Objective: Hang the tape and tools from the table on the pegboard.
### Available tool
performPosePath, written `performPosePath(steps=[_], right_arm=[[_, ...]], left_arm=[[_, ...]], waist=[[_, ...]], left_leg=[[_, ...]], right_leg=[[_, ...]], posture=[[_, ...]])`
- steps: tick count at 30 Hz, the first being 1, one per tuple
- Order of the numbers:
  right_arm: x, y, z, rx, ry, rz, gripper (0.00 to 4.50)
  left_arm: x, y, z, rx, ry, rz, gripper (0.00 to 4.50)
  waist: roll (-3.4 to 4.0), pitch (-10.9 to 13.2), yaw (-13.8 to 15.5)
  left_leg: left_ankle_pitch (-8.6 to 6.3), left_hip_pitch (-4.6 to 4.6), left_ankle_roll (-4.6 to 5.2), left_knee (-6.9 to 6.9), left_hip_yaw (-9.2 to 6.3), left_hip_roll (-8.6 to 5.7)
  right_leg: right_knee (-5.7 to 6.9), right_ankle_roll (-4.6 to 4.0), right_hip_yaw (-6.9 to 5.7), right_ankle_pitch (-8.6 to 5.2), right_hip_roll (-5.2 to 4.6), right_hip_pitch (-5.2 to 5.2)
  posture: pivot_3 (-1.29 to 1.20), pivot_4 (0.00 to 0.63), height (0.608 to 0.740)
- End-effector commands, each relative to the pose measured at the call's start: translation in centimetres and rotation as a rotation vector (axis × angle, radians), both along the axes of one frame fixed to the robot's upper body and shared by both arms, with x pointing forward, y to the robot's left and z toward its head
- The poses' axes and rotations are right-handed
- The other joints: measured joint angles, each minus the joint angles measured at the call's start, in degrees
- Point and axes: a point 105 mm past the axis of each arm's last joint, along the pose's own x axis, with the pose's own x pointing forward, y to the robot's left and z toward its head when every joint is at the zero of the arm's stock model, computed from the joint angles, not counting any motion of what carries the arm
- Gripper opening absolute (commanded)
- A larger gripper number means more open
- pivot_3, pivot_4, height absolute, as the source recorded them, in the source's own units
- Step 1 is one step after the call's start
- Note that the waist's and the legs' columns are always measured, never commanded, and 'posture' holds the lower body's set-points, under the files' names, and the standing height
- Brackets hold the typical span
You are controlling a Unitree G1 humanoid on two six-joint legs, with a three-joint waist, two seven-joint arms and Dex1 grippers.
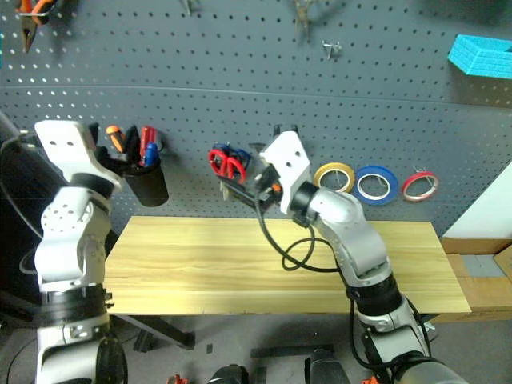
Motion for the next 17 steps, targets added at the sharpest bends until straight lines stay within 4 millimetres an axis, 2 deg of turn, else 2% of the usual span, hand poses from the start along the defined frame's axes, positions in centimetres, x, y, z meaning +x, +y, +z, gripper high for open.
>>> performPosePath(steps=[1,4,6,10,12,17], right_arm=[[0.4,-2.3,0.3,0.057,-0.031,-0.131,4.5],[1.5,-5.2,-3.6,0.124,0.083,-0.298,4.5],[1.6,-6.5,-5.3,0.185,0.145,-0.345,4.5],[0.8,-9.3,-11.1,0.065,0.171,-0.419,4.5],[0.9,-11.0,-12.8,0.057,0.198,-0.476,4.5],[1.6,-16.0,-16.0,0.018,0.217,-0.663,4.5]], left_arm=[[-1.6,-2.6,-1.2,0.025,0.025,-0.075,3.45],[-2.5,-3.5,-4.9,0.027,0.12,-0.101,3.45],[-2.9,-3.4,-6.8,0.021,0.165,-0.094,3.45],[-4.0,-0.2,-12.5,-0.08,0.324,0.011,3.45],[-4.4,0.4,-13.7,-0.071,0.35,0.029,3.45],[-5.3,0.8,-15.8,-0.053,0.395,0.04,3.45]], waist=[[0.31,-0.6,0.0],[0.47,-1.4,0.1],[0.56,-1.7,0.2],[0.82,-2.1,0.1],[1.0,-2.3,-0.1],[1.04,-2.8,-0.1]], left_leg=[[0.0,0.05,0.0,-0.01,0.02,0.0],[0.02,0.3,0.03,-0.04,0.07,0.04],[0.01,0.43,0.03,-0.05,0.1,0.1],[0.11,0.79,0.18,-0.04,0.26,0.13],[0.1,1.3,0.19,-0.06,0.29,0.18],[0.09,1.36,0.18,-0.06,0.4,0.27]], right_leg=[[-0.03,0.0,0.02,0.0,0.01,0.05],[-0.05,0.2,0.08,-0.18,0.07,0.25],[-0.03,0.16,0.13,-0.22,0.14,0.34],[-0.04,-0.02,0.27,-0.11,0.19,0.59],[-0.27,-0.32,0.23,-0.3,0.21,1.19],[-0.29,-0.35,0.23,-0.31,0.21,1.28]], posture=[[-0.07,0.039,0.74],[-0.07,0.029,0.74],[-0.07,0.027,0.74],[-0.09,0.01,0.74],[-0.09,0.004,0.74],[-0.09,0.0,0.74]])
